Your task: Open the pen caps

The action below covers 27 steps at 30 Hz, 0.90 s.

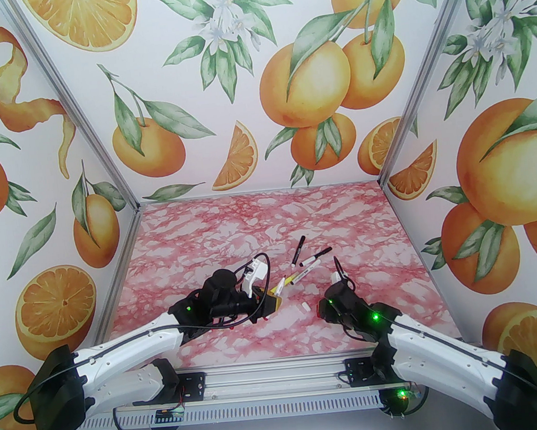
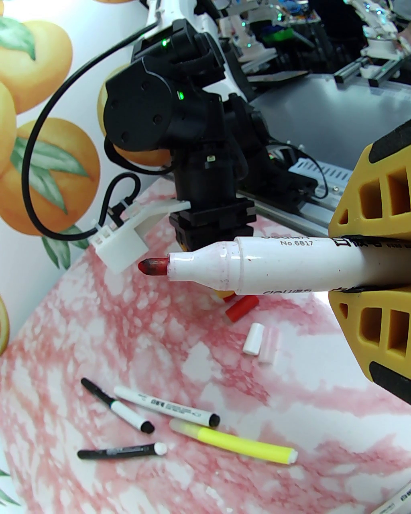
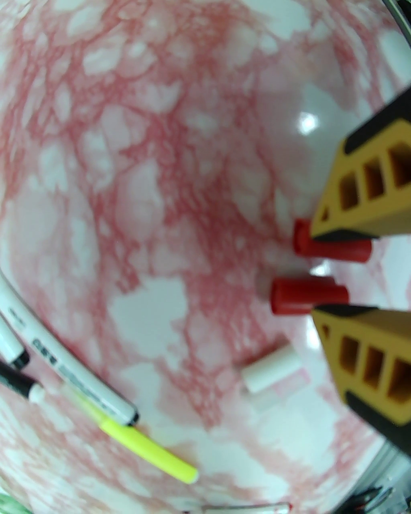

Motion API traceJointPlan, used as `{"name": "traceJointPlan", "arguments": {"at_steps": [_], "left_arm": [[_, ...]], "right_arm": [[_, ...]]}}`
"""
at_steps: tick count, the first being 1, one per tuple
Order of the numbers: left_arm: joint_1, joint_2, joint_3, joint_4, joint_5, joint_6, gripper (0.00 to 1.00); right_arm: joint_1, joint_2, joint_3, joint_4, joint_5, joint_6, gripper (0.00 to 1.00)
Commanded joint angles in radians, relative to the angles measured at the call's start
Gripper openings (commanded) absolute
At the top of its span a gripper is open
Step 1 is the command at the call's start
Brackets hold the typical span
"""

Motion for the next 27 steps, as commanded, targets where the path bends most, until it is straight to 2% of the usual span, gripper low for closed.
{"name": "traceJointPlan", "arguments": {"at_steps": [1,3,6,14,27], "left_arm": [[0.004,-0.02,0.016,-0.082,-0.116,0.0,0.0],[0.004,-0.018,0.021,-0.151,-0.191,-0.009,0.0],[0.004,-0.026,0.001,-0.175,-0.229,-0.029,0.0],[0.0,-0.034,-0.026,-0.16,-0.236,-0.054,0.0],[-0.006,-0.029,-0.025,-0.155,-0.228,-0.05,0.0]], "right_arm": [[0.007,-0.007,0.011,-0.028,-0.03,0.003,0.34],[0.006,-0.001,0.022,-0.065,-0.013,0.005,0.33],[0.007,-0.004,0.027,-0.113,0.019,0.028,0.33],[0.006,0.031,0.007,-0.046,-0.052,0.024,0.33],[0.006,0.09,-0.006,0.011,-0.015,0.025,0.28]]}}
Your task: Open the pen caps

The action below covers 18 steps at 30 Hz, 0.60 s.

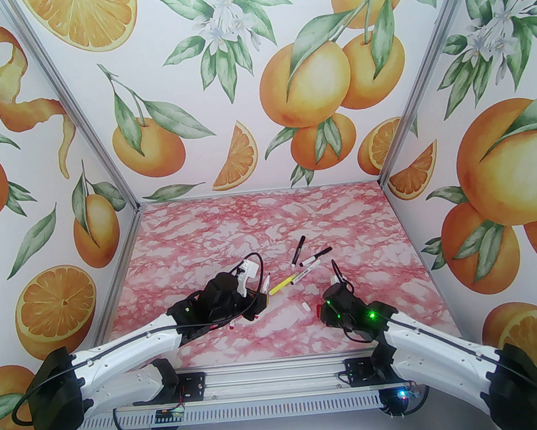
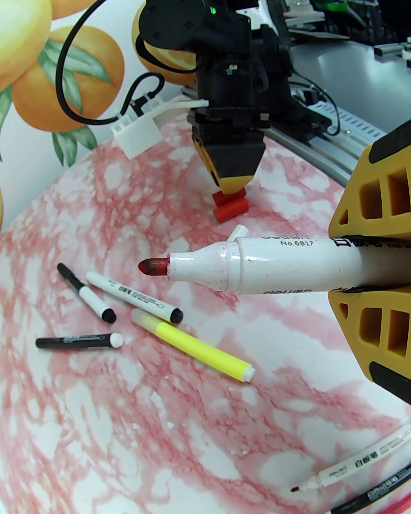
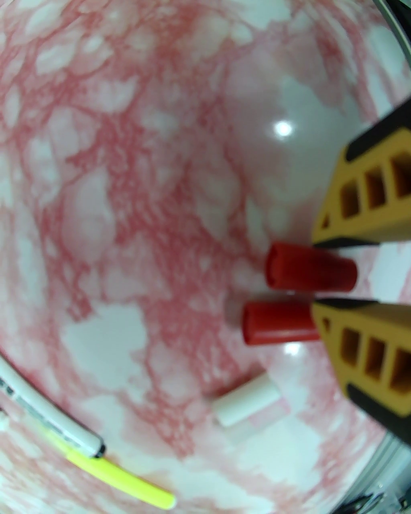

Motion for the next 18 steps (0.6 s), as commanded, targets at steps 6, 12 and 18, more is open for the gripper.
{"name": "traceJointPlan", "arguments": {"at_steps": [6,12,18], "left_arm": [[-0.005,-0.016,-0.023,-0.001,-0.003,0.001,0.0],[-0.005,-0.02,-0.028,-0.002,-0.005,0.004,0.0],[-0.004,-0.013,-0.027,0.002,-0.001,0.005,0.0]], "right_arm": [[0.006,0.087,0.012,0.071,0.005,-0.004,0.26],[0.006,0.118,0.018,0.112,-0.011,-0.007,0.23],[0.007,0.145,0.027,0.156,-0.033,-0.004,0.22]]}}
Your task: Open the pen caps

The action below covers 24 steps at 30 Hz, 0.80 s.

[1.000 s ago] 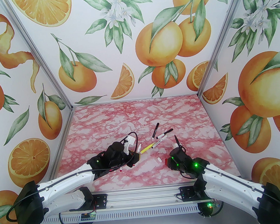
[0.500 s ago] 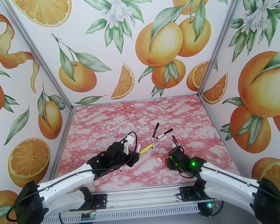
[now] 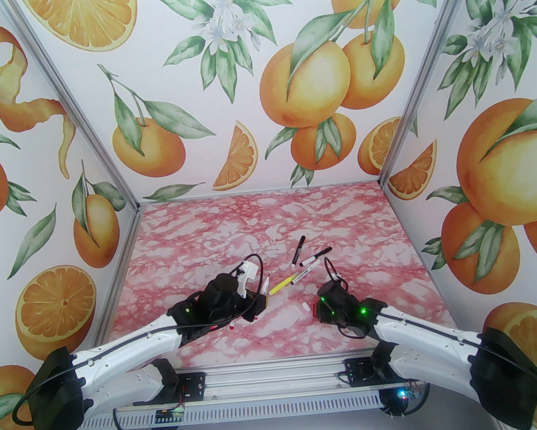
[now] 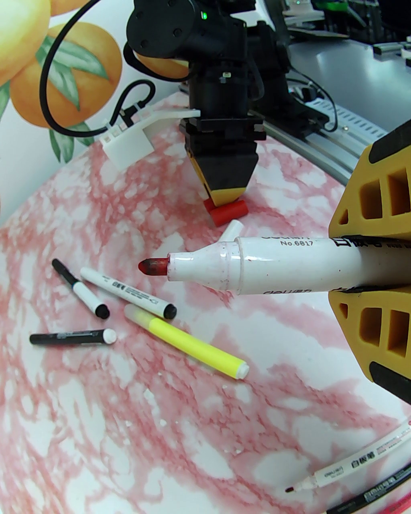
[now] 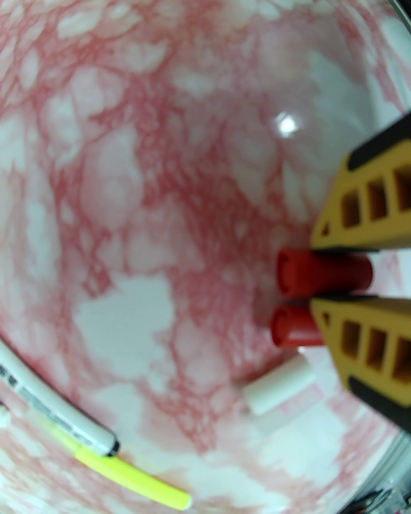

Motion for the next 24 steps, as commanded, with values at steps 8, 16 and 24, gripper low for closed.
{"name": "traceJointPlan", "arguments": {"at_steps": [8,16,24], "left_arm": [[-0.005,-0.005,-0.012,0.002,0.0,0.008,0.0],[-0.003,0.012,-0.006,0.006,0.004,0.011,0.0],[-0.004,0.02,-0.001,0.002,0.004,0.014,0.0]], "right_arm": [[0.021,0.066,0.036,0.074,-0.068,-0.017,0.22],[0.055,0.091,0.043,0.108,-0.07,-0.007,0.22],[0.072,0.11,0.06,0.108,-0.049,-0.004,0.24]]}}
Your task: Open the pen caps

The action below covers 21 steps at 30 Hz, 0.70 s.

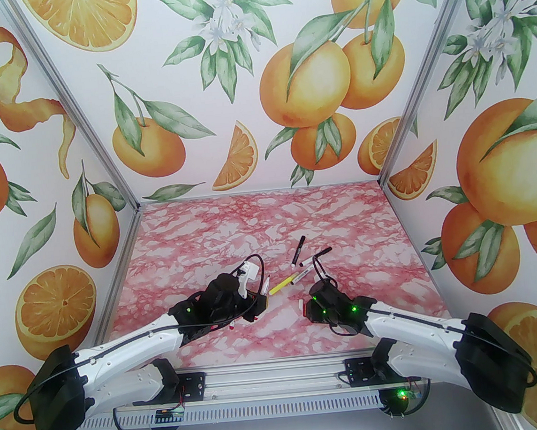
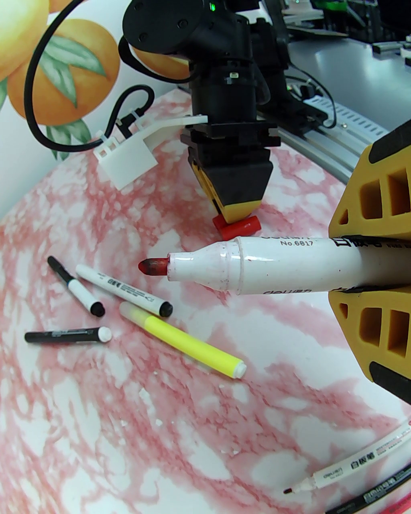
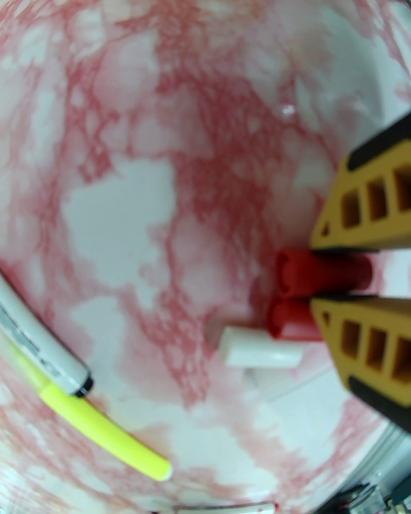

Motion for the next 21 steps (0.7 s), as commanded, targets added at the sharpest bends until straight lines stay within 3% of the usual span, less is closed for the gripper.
{"name": "traceJointPlan", "arguments": {"at_steps": [1,8,14,21], "left_arm": [[-0.005,0.006,0.0,-0.002,0.003,0.011,0.0],[-0.021,0.009,-0.014,-0.041,-0.046,-0.028,0.0],[-0.069,0.028,-0.023,-0.097,-0.158,-0.1,0.0],[-0.11,0.08,-0.031,-0.135,-0.28,-0.209,0.0]], "right_arm": [[0.011,0.0,0.021,0.013,0.008,0.005,0.25],[0.012,-0.082,0.015,-0.048,0.039,0.011,0.3],[0.013,-0.203,0.029,-0.141,0.042,-0.019,0.37],[0.013,-0.352,0.035,-0.174,-0.091,-0.14,0.55]]}}
